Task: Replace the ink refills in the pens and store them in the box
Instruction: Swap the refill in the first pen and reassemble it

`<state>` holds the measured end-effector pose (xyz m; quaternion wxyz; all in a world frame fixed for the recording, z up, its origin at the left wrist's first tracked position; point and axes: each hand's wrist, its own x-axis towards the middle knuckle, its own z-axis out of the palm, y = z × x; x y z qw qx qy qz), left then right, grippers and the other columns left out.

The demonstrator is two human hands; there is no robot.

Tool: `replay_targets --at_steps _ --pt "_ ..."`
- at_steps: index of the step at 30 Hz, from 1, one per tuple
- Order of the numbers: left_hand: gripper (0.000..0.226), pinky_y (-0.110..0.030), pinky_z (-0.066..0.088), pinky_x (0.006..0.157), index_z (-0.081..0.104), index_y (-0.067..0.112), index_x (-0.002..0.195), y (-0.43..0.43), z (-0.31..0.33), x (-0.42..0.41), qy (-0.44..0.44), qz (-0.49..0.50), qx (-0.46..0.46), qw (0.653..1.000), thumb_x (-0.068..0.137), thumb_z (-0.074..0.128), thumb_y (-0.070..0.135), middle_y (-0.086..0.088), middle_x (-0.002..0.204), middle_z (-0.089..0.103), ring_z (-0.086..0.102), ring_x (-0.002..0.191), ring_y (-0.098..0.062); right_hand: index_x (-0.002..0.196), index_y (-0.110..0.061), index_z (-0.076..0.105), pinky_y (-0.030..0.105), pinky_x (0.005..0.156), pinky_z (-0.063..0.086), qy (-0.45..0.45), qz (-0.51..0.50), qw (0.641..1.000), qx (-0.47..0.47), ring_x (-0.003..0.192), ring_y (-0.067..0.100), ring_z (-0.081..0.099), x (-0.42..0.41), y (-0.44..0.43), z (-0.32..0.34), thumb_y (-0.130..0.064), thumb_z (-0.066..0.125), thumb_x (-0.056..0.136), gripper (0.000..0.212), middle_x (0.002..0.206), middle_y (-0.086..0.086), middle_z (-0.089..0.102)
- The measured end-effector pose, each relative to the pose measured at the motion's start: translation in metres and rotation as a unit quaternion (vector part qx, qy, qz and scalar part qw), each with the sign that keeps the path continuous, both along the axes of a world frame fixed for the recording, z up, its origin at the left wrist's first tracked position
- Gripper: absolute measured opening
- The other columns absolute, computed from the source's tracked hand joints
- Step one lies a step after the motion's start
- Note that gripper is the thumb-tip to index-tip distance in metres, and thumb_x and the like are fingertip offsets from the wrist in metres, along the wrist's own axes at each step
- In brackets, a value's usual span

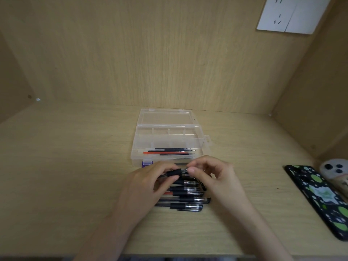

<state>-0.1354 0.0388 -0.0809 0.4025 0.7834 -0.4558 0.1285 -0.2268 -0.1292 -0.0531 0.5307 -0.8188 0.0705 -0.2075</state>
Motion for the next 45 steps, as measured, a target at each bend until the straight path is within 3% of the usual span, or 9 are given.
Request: replay_targets --at_steps 6,11,16,22,26,30,36,40,45 --pt "0.023 -0.022 0.051 0.066 0.059 0.032 0.105 0.001 0.001 -0.001 -0.011 0.000 0.013 1.000 0.089 0.049 0.045 0.022 0.095 0.065 0.060 0.083 0.006 0.074 -0.027 0.063 0.013 0.059 0.039 0.017 0.005 0.998 -0.056 0.060 -0.001 0.054 0.000 0.004 0.002 -0.056 0.051 0.085 0.034 0.066 -0.014 0.063" --pt "0.022 -0.022 0.049 0.064 0.057 0.036 0.104 0.000 0.002 -0.002 -0.017 0.007 0.010 1.000 0.088 0.049 0.047 0.022 0.095 0.065 0.061 0.081 0.005 0.080 -0.024 0.067 0.014 0.059 0.040 0.021 0.029 0.999 -0.015 0.060 0.000 0.049 0.000 0.001 0.003 -0.024 0.071 0.080 0.004 0.066 -0.009 0.060" --pt "0.022 -0.022 0.050 0.066 0.058 0.034 0.105 0.000 0.001 -0.001 -0.009 -0.001 0.007 1.000 0.088 0.050 0.046 0.022 0.096 0.065 0.061 0.083 0.005 0.065 -0.025 0.061 0.014 0.058 0.038 0.025 -0.011 0.998 -0.058 0.057 0.000 0.054 0.001 0.003 0.004 -0.054 0.047 0.089 0.040 0.060 -0.014 0.062" --pt "0.023 -0.024 0.052 0.064 0.058 0.034 0.106 0.000 0.001 -0.001 -0.014 -0.005 0.012 1.000 0.088 0.049 0.046 0.021 0.095 0.065 0.061 0.081 0.004 0.077 -0.021 0.065 0.013 0.058 0.038 0.029 0.017 0.999 -0.022 0.060 -0.001 0.049 -0.002 0.003 0.003 -0.028 0.067 0.083 0.010 0.067 -0.009 0.061" --pt "0.022 -0.026 0.053 0.065 0.059 0.033 0.105 0.000 0.001 -0.002 -0.010 -0.006 0.003 1.000 0.089 0.050 0.045 0.021 0.095 0.066 0.062 0.081 0.004 0.069 -0.018 0.064 0.016 0.056 0.037 0.020 -0.004 0.999 -0.043 0.056 0.000 0.050 -0.002 0.002 0.002 -0.053 0.048 0.090 0.043 0.060 -0.012 0.060" --pt "0.022 -0.025 0.052 0.064 0.059 0.033 0.105 0.000 0.001 -0.002 -0.009 -0.008 0.004 1.000 0.089 0.050 0.046 0.021 0.095 0.066 0.062 0.082 0.005 0.081 -0.023 0.066 0.016 0.061 0.041 0.013 0.026 1.000 -0.006 0.066 0.002 0.053 -0.002 0.001 0.003 -0.035 0.063 0.087 0.013 0.073 -0.008 0.064" --pt "0.023 -0.022 0.051 0.066 0.061 0.031 0.104 0.000 0.002 -0.002 -0.013 -0.006 0.002 1.000 0.088 0.051 0.045 0.022 0.095 0.066 0.061 0.083 0.006 0.072 -0.020 0.063 0.016 0.056 0.036 0.015 0.003 1.000 -0.022 0.057 0.000 0.046 -0.001 0.000 0.000 -0.056 0.056 0.084 0.039 0.060 -0.010 0.057" --pt "0.022 -0.022 0.050 0.067 0.061 0.032 0.104 0.000 0.001 -0.002 -0.005 -0.008 -0.002 1.000 0.088 0.052 0.045 0.022 0.095 0.065 0.061 0.084 0.006 0.085 -0.026 0.067 0.016 0.059 0.038 0.022 0.041 0.999 0.024 0.064 0.006 0.049 -0.003 0.000 -0.003 -0.031 0.071 0.081 0.008 0.068 -0.004 0.058" --pt "0.025 -0.021 0.051 0.065 0.062 0.031 0.106 0.000 0.002 -0.002 -0.022 -0.009 0.011 1.000 0.089 0.050 0.045 0.022 0.096 0.066 0.061 0.081 0.006 0.074 -0.020 0.066 0.018 0.059 0.040 0.031 0.007 0.999 0.020 0.062 0.004 0.050 0.001 0.001 -0.006 -0.023 0.070 0.082 0.010 0.065 -0.009 0.061"
